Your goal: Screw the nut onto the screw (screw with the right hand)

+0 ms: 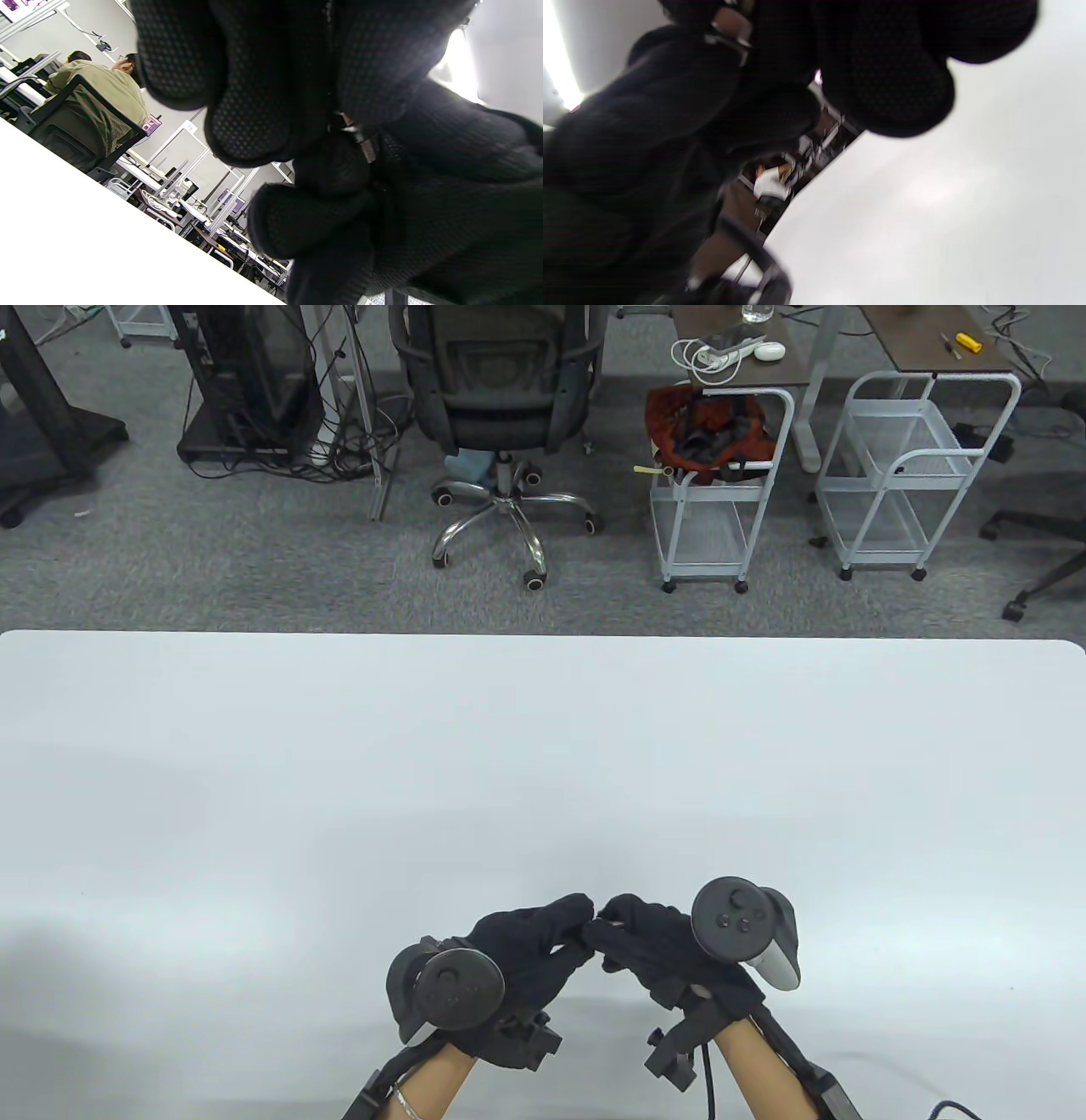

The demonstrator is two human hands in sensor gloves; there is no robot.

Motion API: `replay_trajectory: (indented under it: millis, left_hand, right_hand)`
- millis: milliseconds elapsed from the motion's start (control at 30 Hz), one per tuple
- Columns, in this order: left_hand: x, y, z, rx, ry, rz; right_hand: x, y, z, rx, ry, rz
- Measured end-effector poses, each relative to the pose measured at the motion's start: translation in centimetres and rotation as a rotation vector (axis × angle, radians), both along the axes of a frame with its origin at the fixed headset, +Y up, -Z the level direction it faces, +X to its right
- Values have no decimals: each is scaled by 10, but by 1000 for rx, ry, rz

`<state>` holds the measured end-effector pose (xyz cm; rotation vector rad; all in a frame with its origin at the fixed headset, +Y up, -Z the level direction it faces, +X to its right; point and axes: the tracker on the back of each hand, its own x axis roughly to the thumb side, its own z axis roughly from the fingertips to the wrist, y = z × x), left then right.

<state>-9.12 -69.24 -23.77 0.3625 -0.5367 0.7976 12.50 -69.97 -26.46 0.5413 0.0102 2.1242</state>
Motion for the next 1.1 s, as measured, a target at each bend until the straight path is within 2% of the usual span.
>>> replay_trajectory:
  millis: [67, 200, 233, 300, 367, 400, 533, 567, 633, 700, 767, 900, 1033, 1100]
  left_hand:
    - [1, -1, 0, -8, 1, 4]
    - [-2, -2, -2, -14, 29, 0]
    - [-3, -2, -2, -15, 26, 7]
    - [-2, -2, -1, -6, 20, 2]
    - [0, -3, -1, -12, 5, 7]
    - [1, -3, -1, -12, 5, 5]
    - [-3, -2, -2, -8, 29, -5]
    - [-3, -2, -2, -11, 22, 5]
    - [-1, -2, -1, -6, 16, 0]
    - [0, -2, -1, -10, 3, 2]
    - [0, -3, -1, -15, 4, 0]
    - [-1, -2, -1, -4, 15, -14]
    - [0, -2, -1, -7, -10, 2]
    - [0, -2, -2, -27, -7, 23]
  right_hand:
    - [0, -2, 0, 11, -27, -11]
    - [-2, -2, -1, -131, 125, -7]
    - [-2, -1, -1, -133, 130, 15]
    - [-2, -1, -1, -40, 54, 18]
    - [-1, -2, 0, 13, -39, -8]
    - [-1, -3, 0, 12, -38, -7]
    - [-2, -3, -2, -145, 146, -16]
    - [-2, -3, -2, -151, 145, -6]
    - [0, -2, -2, -46, 55, -13]
    - [0, -3, -1, -27, 0, -15]
    - [0, -3, -2, -39, 22, -4]
    - [-1, -3, -3, -137, 150, 34]
    - [0, -3, -2, -23, 8, -14]
    - [1, -1, -2, -2, 16, -8]
